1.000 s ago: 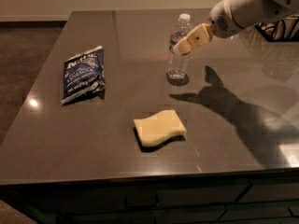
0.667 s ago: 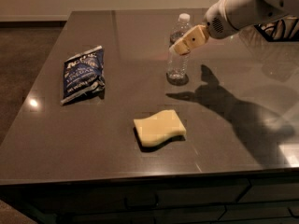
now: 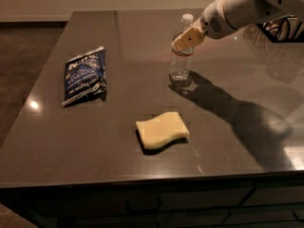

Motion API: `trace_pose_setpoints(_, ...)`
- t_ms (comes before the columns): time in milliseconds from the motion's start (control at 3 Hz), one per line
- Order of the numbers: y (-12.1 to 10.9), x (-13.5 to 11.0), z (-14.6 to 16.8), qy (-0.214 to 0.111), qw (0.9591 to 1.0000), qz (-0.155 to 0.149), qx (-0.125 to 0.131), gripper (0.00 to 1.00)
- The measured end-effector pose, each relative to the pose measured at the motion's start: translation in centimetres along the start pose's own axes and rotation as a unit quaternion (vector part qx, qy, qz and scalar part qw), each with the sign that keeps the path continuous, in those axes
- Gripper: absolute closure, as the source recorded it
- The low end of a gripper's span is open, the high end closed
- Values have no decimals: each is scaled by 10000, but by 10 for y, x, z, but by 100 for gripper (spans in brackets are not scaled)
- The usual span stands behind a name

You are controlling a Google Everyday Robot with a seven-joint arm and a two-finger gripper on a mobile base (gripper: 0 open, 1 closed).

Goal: Move water bottle near blue chip bag

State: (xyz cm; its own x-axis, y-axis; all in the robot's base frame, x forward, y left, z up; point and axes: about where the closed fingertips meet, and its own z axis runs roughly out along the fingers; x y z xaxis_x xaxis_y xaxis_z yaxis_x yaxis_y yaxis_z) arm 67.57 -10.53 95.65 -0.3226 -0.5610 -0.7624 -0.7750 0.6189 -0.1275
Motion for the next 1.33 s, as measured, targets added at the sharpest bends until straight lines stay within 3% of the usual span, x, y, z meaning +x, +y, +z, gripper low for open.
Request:
trace_pose_setpoints(667,20,-33,-5,-308,9986,-286,-315,87)
trace_pose_setpoints(1000,34,-56,-4,-463,9964,-511,-496,100)
trace_pose_setpoints(1333,49,-74,6,-507,9937,-725,-684,100)
